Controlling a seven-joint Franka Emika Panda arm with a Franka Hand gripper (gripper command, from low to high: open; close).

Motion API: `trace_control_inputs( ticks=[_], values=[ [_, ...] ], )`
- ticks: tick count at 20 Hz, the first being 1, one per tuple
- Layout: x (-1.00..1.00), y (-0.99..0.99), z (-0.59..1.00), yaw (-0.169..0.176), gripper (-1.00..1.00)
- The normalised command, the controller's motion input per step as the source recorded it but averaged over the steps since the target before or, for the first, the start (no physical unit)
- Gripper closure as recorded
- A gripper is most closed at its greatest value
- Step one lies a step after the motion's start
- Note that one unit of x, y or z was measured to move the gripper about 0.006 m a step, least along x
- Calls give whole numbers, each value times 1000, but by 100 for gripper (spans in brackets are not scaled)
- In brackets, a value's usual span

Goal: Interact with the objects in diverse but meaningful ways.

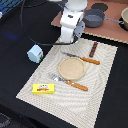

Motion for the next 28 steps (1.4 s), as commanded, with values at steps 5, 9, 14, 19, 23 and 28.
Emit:
trace_control_inputs(
  ticks=[5,9,14,19,23,28],
  values=[
    [-555,46,-433,77,-100],
    [-417,18,-394,73,100],
    [-294,47,-314,73,100],
    [-162,47,-222,83,100],
    [-69,42,-214,90,100],
    [-165,29,-17,102,100]
  ],
)
